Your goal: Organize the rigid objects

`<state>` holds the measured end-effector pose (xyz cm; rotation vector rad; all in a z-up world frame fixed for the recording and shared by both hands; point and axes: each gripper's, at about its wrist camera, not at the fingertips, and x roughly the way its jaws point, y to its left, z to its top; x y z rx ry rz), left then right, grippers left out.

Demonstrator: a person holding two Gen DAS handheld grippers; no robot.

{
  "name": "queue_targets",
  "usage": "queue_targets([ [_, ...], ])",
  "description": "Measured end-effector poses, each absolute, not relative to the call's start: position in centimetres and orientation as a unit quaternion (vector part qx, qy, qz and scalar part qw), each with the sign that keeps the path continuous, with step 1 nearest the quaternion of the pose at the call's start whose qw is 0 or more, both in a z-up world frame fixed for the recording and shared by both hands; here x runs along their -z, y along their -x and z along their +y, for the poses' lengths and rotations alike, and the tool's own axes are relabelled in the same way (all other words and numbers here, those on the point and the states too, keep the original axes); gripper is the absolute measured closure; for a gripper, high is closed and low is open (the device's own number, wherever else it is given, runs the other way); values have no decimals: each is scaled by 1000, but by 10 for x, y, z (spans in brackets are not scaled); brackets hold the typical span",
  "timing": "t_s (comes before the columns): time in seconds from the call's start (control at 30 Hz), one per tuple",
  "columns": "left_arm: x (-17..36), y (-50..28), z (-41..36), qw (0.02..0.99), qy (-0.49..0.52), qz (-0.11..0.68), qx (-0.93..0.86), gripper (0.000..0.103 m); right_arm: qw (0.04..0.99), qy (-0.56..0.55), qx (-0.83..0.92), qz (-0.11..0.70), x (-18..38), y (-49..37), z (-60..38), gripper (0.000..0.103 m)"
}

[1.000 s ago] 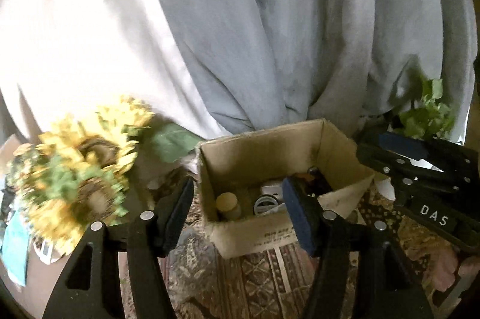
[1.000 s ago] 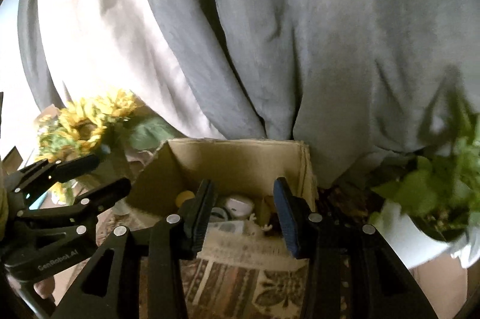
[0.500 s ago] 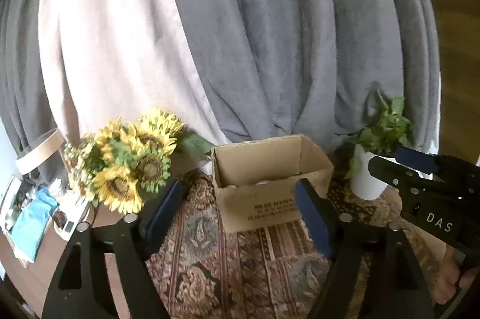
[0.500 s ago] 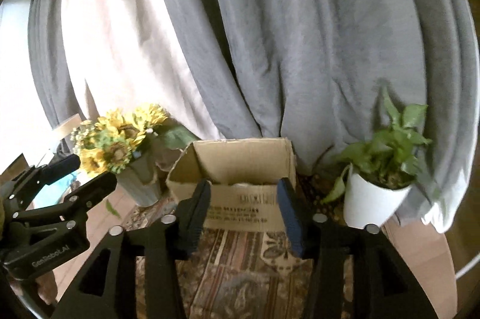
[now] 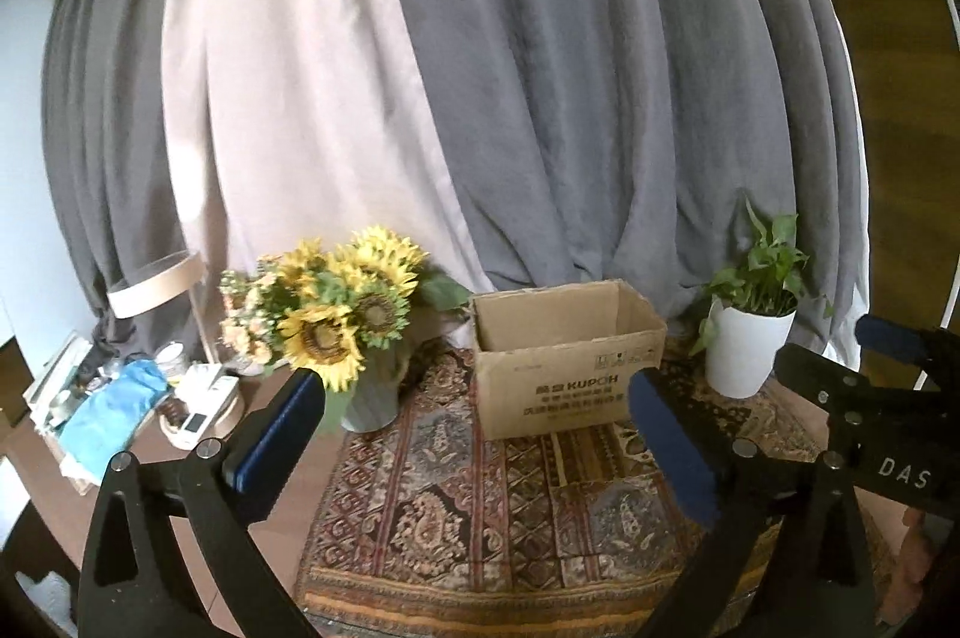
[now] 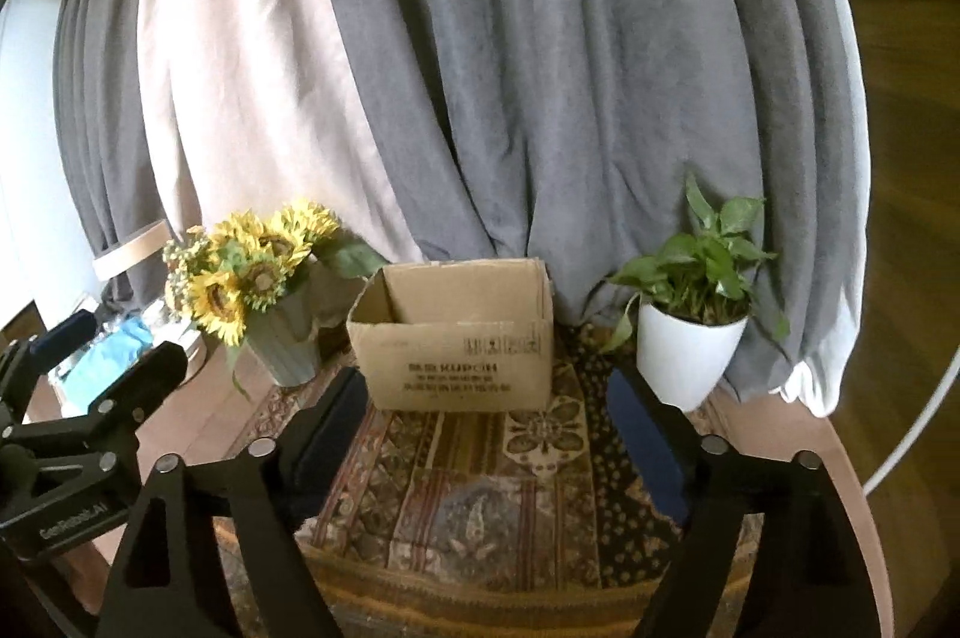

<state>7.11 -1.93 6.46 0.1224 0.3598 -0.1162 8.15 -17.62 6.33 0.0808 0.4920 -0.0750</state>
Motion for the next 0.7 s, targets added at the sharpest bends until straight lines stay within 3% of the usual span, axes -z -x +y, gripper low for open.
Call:
queue_targets([
  [0.7, -55, -25, -13, 975, -54, 207, 62, 0, 968, -15, 69, 241, -60, -18, -161, 13],
])
